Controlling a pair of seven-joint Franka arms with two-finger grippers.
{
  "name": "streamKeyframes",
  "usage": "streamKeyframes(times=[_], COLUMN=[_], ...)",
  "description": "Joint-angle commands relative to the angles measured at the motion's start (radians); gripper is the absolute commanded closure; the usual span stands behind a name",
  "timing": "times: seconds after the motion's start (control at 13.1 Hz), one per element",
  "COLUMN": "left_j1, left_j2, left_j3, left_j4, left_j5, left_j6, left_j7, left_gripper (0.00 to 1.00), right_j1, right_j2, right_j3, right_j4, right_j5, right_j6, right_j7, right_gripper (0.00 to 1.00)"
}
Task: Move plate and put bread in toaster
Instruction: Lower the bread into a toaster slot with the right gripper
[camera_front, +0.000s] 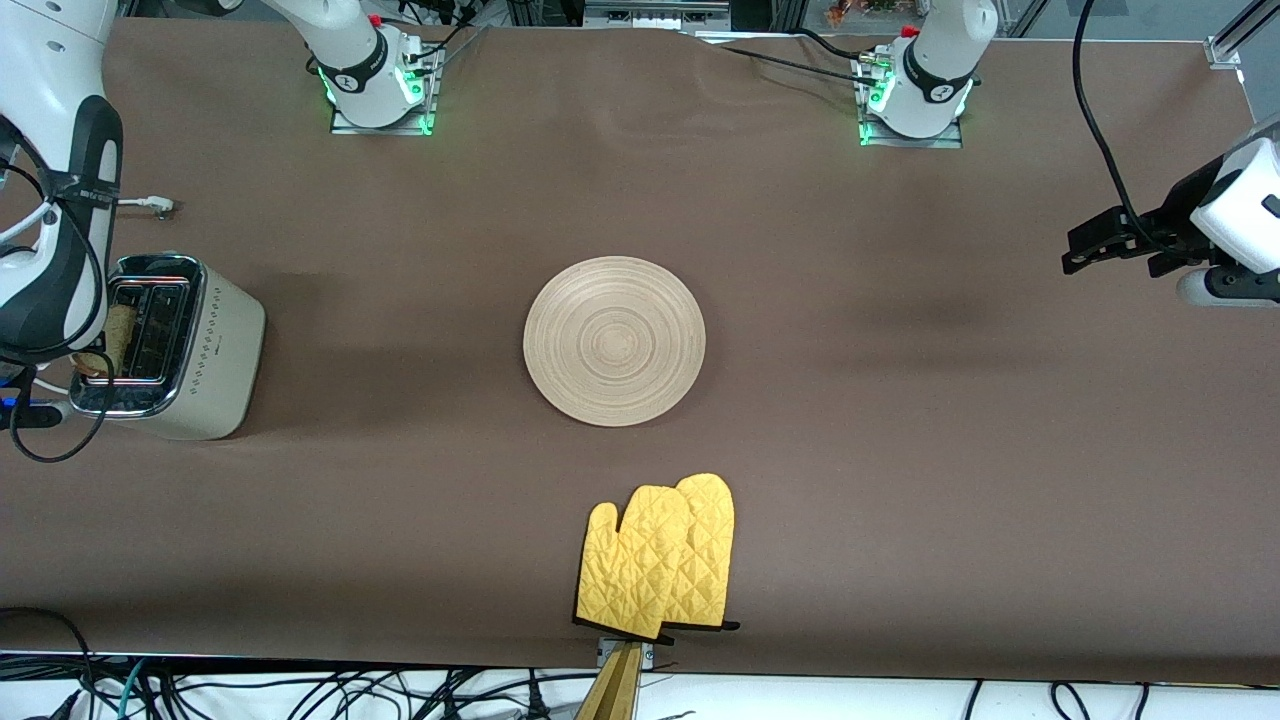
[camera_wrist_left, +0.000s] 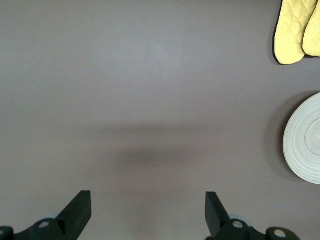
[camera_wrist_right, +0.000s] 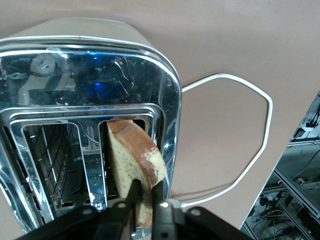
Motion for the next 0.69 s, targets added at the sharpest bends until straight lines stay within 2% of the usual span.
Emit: streamKeyframes(times=[0.0, 0.23, 0.46, 0.61], left_j1=[0.005, 0.006, 0.005, 0.006], left_j2=[0.006, 0.006, 0.006, 0.006], left_j3=[-0.004, -0.004, -0.004, -0.002], left_j4=[0.02, 0.02, 0.02, 0.02], left_j5=[0.01, 0.01, 0.01, 0.01], left_j6=[-0.004, -0.004, -0.004, -0.004], left_j7=[0.025, 0.025, 0.025, 0.025], left_gripper=[0.0, 0.0, 0.0, 0.0], right_j1=[-0.001, 0.006, 0.011, 0.011], right_j2=[0.005, 0.0, -0.033, -0.061], right_j3=[0.006, 0.006, 0.013, 0.01], right_j4=[0.01, 0.022, 0.089, 0.121], right_j5=[0.025, 0.024, 0.028, 0.099], right_j6=[0.012, 0.009, -0.056, -0.098], right_j7=[0.005, -0.003, -0.005, -0.005], right_gripper=[0.02, 0.01, 0.01, 0.0])
